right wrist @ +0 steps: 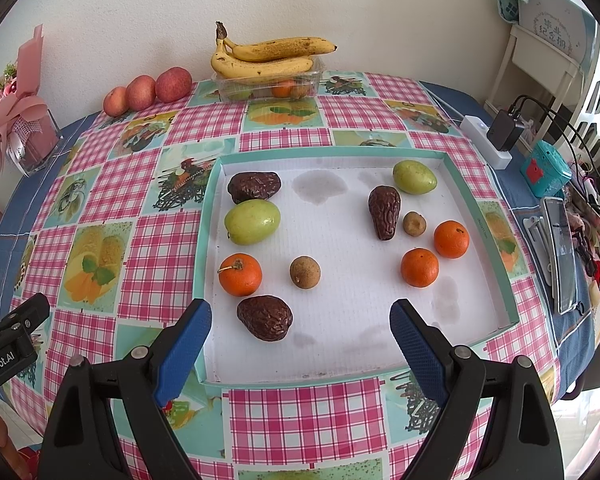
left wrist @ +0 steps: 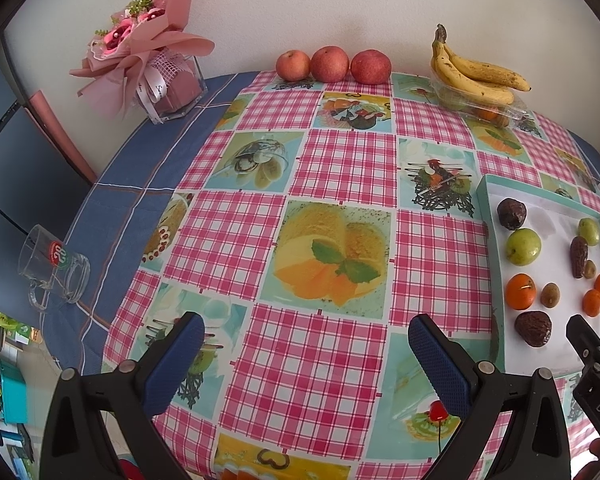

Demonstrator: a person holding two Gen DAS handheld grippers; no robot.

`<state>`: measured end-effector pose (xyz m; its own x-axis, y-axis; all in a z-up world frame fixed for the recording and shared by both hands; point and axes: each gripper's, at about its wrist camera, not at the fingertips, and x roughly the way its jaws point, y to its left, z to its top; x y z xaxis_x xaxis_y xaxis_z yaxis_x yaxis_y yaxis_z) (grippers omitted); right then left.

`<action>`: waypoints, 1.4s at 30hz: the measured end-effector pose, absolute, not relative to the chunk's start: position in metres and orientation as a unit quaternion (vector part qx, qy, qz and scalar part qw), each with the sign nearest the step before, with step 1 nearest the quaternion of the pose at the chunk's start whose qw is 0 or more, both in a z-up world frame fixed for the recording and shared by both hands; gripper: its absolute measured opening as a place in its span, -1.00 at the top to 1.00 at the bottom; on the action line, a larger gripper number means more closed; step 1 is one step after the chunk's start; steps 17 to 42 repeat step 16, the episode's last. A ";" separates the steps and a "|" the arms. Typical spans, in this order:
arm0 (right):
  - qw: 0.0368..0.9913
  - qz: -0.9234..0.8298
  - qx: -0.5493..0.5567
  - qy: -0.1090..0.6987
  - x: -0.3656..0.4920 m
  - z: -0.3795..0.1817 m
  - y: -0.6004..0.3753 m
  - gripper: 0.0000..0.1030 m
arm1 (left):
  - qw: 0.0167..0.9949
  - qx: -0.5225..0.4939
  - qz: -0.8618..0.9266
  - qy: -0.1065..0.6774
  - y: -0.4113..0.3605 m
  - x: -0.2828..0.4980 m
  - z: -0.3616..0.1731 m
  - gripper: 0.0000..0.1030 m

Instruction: Organize fruits

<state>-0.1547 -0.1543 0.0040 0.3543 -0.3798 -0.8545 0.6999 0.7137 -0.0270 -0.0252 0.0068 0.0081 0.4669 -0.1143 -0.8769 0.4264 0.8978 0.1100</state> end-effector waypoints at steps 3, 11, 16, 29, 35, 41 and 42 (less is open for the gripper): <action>0.804 -0.335 0.175 0.459 -0.156 0.003 -0.154 -0.77 | 0.842 0.160 -0.159 0.491 0.007 -0.025 0.008 -1.00; 0.804 -0.335 0.175 0.459 -0.155 0.003 -0.154 -0.77 | 0.843 0.163 -0.158 0.488 0.007 -0.025 0.009 -1.00; 0.804 -0.335 0.175 0.460 -0.155 0.002 -0.156 -0.77 | 0.842 0.164 -0.158 0.489 0.007 -0.025 0.009 -1.00; 0.804 -0.335 0.175 0.460 -0.155 0.002 -0.156 -0.77 | 0.842 0.164 -0.158 0.489 0.007 -0.025 0.009 -1.00; 0.804 -0.335 0.175 0.460 -0.155 0.002 -0.156 -0.77 | 0.842 0.164 -0.158 0.489 0.007 -0.025 0.009 -1.00; 0.804 -0.335 0.175 0.460 -0.155 0.002 -0.156 -0.77 | 0.842 0.164 -0.158 0.489 0.007 -0.025 0.009 -1.00; 0.804 -0.335 0.175 0.460 -0.155 0.002 -0.156 -0.77 | 0.842 0.164 -0.158 0.489 0.007 -0.025 0.009 -1.00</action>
